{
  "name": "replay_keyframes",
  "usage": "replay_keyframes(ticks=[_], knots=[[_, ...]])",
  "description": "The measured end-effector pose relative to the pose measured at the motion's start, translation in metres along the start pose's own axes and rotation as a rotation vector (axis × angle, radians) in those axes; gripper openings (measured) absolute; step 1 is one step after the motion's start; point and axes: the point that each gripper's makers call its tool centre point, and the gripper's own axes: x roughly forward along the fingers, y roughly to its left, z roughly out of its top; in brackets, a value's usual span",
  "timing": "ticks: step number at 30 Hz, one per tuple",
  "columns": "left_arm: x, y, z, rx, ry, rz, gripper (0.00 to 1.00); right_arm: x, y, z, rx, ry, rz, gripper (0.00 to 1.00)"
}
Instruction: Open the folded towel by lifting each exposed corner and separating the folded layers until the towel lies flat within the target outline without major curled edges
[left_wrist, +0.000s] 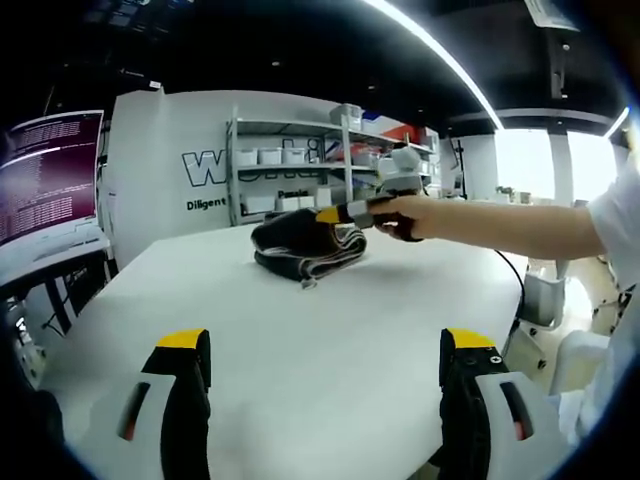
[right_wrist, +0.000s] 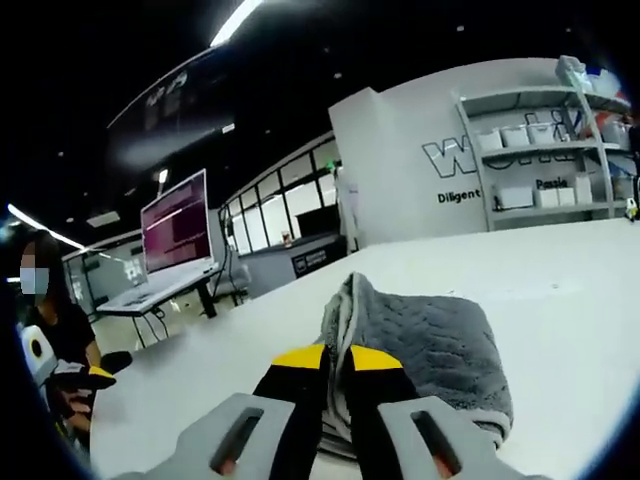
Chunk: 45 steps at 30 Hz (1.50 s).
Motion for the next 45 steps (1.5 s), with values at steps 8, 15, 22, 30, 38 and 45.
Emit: replay_keyframes(ticks=[8,15,22,30,38,45], knots=[[0.001,-0.001,0.000,0.002,0.002,-0.001,0.94,-0.009,-0.012,0.011,-0.001,-0.026,-0.027,0.03],[0.002,-0.001,0.001,0.003,0.003,-0.003,0.94,-0.017,-0.026,0.019,0.006,-0.048,-0.057,0.03],[0.003,-0.001,0.001,0.005,0.006,-0.003,0.94,-0.025,-0.042,0.025,0.007,-0.066,-0.094,0.03],[0.003,-0.001,0.001,0.008,0.009,-0.003,0.94,-0.033,-0.056,0.031,0.016,-0.083,-0.123,0.03],[0.003,-0.001,0.001,0.009,0.010,-0.004,0.94,-0.046,-0.073,0.035,0.022,-0.097,-0.159,0.03],[0.003,-0.002,0.001,0.009,0.009,-0.005,0.94,-0.056,-0.094,0.039,0.028,-0.104,-0.194,0.03]])
